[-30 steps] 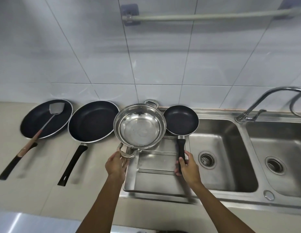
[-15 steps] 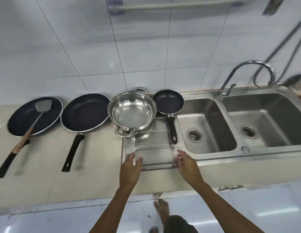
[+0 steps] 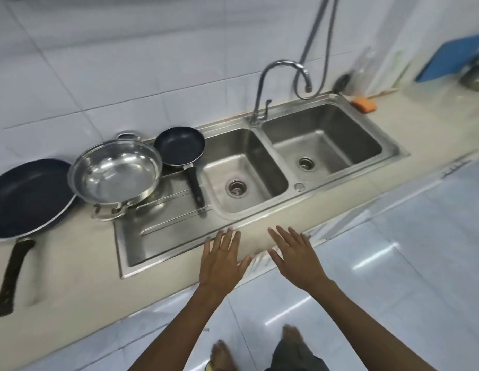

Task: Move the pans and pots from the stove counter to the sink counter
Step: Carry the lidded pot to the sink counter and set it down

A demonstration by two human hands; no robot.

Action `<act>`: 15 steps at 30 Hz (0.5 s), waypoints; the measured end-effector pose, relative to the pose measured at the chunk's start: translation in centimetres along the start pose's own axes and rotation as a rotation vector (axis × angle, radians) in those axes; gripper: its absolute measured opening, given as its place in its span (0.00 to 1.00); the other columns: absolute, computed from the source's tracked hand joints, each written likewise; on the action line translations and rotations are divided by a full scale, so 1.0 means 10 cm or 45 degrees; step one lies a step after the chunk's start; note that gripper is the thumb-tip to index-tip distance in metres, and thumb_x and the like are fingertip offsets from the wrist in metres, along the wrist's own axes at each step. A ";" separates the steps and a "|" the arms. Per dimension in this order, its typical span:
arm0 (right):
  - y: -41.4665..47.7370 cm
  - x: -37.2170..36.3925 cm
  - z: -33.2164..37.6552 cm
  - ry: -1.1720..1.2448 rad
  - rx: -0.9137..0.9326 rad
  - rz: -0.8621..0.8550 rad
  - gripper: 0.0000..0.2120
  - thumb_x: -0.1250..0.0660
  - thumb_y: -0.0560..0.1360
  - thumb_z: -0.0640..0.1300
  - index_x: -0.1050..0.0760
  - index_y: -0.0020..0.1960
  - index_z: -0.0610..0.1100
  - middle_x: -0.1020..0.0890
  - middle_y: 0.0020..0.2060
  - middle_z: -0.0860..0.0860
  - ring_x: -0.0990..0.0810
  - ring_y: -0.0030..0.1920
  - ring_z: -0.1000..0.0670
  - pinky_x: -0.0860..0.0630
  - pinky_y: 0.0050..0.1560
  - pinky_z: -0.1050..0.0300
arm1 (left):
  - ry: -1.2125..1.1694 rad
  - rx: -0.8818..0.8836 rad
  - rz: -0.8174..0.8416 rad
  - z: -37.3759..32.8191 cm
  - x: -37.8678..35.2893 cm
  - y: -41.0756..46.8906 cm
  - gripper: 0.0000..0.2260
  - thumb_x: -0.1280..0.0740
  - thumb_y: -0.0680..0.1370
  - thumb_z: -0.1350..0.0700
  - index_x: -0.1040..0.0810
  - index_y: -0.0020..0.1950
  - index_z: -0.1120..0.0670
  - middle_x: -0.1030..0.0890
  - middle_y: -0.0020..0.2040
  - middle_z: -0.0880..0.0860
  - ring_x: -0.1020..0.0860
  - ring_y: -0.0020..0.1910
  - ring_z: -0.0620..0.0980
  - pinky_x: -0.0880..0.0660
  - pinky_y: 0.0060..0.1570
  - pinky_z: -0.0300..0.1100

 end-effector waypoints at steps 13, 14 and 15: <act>-0.81 1.51 -2.96 -0.130 -0.499 -0.244 0.28 0.46 0.82 0.59 0.34 0.78 0.49 0.28 0.75 0.45 0.32 0.75 0.36 0.34 0.72 0.35 | 0.126 -0.619 -0.003 -3.37 -0.08 1.68 0.40 0.60 0.77 0.27 0.42 0.82 0.50 0.43 0.83 0.53 0.46 0.82 0.54 0.52 0.79 0.58; -0.89 1.62 -3.23 -0.141 -0.527 -0.260 0.28 0.47 0.83 0.60 0.35 0.79 0.49 0.29 0.76 0.45 0.33 0.76 0.36 0.35 0.73 0.35 | 0.119 -0.643 -0.003 -3.67 -0.10 1.79 0.41 0.62 0.77 0.27 0.44 0.82 0.49 0.44 0.83 0.52 0.48 0.82 0.54 0.53 0.79 0.58; -0.98 1.71 -3.49 -0.152 -0.556 -0.272 0.28 0.46 0.83 0.60 0.36 0.80 0.50 0.30 0.77 0.46 0.34 0.77 0.37 0.37 0.74 0.36 | 0.117 -0.662 -0.007 -3.97 -0.13 1.88 0.41 0.63 0.76 0.27 0.45 0.82 0.49 0.45 0.83 0.52 0.49 0.82 0.53 0.54 0.79 0.58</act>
Point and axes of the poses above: each hand's wrist, its own y-axis towards the middle knuckle, its own x-axis out of the back of the hand, z = x × y, the point moved 3 cm from there along y, towards the middle knuckle
